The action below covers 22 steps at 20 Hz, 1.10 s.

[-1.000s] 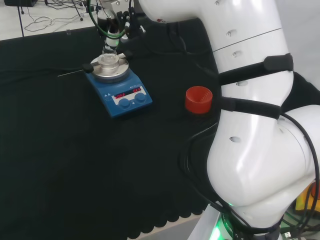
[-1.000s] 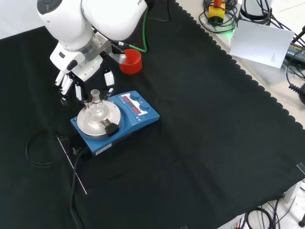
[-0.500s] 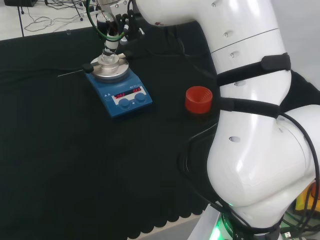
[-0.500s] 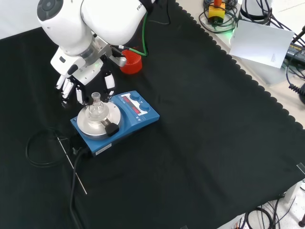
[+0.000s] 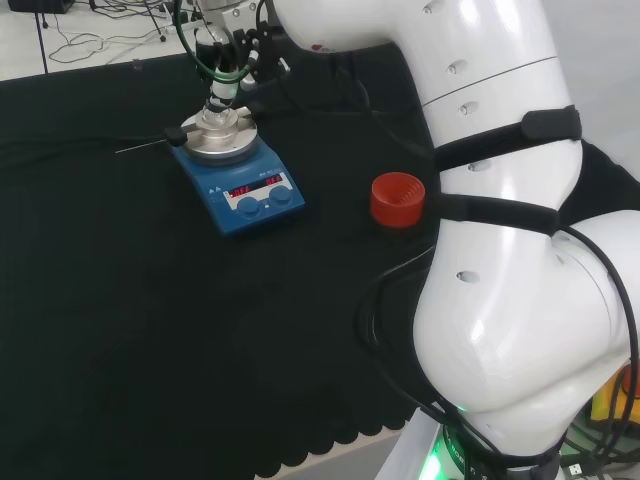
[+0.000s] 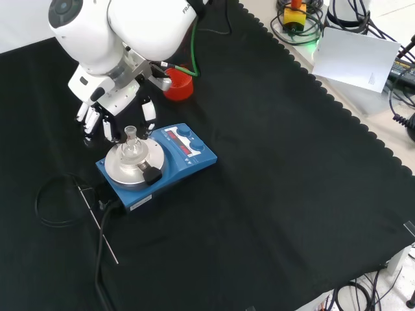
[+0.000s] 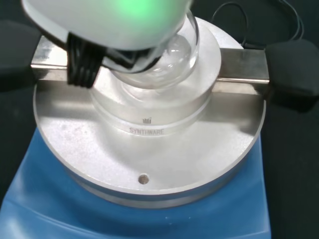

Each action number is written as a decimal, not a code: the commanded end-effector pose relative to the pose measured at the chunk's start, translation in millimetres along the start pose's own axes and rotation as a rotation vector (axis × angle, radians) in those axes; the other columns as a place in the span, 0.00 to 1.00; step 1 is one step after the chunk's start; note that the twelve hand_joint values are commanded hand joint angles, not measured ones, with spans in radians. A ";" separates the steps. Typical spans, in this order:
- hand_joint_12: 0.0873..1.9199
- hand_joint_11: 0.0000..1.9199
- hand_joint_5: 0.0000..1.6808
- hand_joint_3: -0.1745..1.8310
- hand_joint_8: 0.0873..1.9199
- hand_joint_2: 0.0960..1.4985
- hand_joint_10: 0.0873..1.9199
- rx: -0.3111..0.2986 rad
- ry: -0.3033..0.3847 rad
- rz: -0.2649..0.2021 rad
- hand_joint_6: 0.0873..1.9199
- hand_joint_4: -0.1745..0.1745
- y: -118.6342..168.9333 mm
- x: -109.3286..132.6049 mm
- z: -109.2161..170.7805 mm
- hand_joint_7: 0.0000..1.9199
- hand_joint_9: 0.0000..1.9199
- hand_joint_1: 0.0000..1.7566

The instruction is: Place the round-bottom flask on the heater.

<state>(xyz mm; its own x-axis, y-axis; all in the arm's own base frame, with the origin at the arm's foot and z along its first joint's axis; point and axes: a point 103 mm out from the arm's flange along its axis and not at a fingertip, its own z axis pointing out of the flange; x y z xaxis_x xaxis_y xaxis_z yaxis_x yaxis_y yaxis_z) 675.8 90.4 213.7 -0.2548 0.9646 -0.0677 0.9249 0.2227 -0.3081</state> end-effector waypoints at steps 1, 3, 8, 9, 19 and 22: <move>0.69 0.18 0.53 0.39 0.34 0.40 0.31 0.004 0.028 -0.006 0.43 0.41 -2.5 0.3 0.1 0.13 0.26 0.49; 0.69 0.17 0.48 0.37 0.34 0.41 0.32 -0.005 0.027 -0.009 0.43 0.36 -4.0 1.0 -0.7 0.12 0.25 0.47; 0.70 0.14 0.30 0.35 0.34 0.40 0.33 -0.034 0.032 -0.016 0.40 0.35 -11.8 2.1 -4.0 0.08 0.22 0.45; 0.70 0.14 0.29 0.35 0.34 0.39 0.33 -0.040 0.033 -0.014 0.39 0.35 -14.5 1.9 -5.6 0.08 0.22 0.45; 0.71 0.11 0.24 0.33 0.34 0.40 0.34 -0.097 0.037 0.044 0.32 0.34 -71.5 -8.0 -33.7 0.07 0.20 0.44; 0.71 0.11 0.24 0.33 0.33 0.40 0.34 -0.105 0.049 0.061 0.31 0.34 -93.8 -8.4 -38.2 0.07 0.20 0.44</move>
